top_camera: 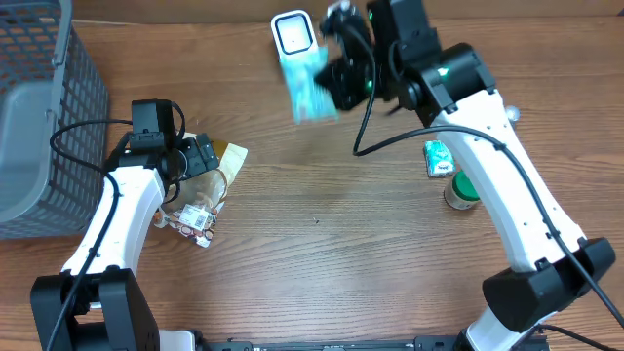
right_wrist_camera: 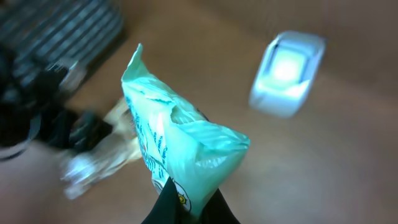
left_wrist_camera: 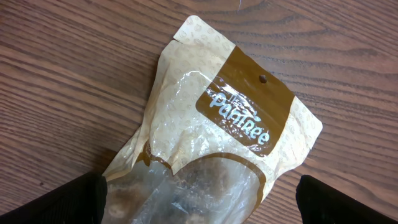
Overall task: Scan the item barcode
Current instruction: 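Release with the left gripper and lift the wipe pack toward the scanner with the right, then hold the wipe pack against the white scanner with the right gripper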
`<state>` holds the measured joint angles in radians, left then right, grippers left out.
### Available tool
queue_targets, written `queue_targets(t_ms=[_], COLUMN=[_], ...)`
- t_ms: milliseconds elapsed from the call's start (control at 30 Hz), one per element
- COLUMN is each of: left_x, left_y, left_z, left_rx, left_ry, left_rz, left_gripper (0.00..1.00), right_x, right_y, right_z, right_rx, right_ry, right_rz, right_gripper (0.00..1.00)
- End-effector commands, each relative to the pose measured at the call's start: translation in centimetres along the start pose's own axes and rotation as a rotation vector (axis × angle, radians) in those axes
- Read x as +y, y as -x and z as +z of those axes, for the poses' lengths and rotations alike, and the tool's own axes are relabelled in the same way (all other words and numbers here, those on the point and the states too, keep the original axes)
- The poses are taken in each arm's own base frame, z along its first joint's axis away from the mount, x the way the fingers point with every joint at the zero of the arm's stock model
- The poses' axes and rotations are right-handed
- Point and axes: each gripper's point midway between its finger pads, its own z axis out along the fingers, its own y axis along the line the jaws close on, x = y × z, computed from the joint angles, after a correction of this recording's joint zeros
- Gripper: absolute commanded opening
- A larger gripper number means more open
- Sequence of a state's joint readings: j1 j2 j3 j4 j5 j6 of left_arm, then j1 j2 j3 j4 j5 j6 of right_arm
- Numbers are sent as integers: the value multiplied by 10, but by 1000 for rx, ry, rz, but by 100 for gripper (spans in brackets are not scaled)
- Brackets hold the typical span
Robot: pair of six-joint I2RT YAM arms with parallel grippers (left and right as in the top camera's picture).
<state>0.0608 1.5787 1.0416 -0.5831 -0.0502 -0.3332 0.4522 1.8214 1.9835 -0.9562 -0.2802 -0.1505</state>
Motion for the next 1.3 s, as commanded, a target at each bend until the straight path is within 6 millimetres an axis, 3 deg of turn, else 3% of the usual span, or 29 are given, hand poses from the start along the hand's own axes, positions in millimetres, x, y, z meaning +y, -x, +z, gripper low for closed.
queue_targets(t_ms=[0, 233, 433, 667, 1067, 1267], left_x=[3, 3, 3, 3, 3, 3], left_y=[1, 1, 1, 1, 1, 1], left_z=[2, 2, 2, 2, 2, 2], left_rx=[3, 3, 2, 2, 2, 3], left_ry=[15, 15, 15, 15, 15, 15], left_rz=[20, 20, 20, 20, 20, 20], left_gripper=[100, 100, 99, 100, 100, 100], right_x=[-15, -18, -49, -72, -87, -101], right_y=[20, 39, 48, 57, 50, 53], right_z=[-8, 33, 80, 132, 187, 196], right_rx=[-51, -89, -115, -196, -290, -359], right_ry=[-158, -277, -487, -590, -616, -654], right_rz=[-182, -392, -402, -459, -448, -431], right_gripper=[4, 4, 4, 4, 4, 4])
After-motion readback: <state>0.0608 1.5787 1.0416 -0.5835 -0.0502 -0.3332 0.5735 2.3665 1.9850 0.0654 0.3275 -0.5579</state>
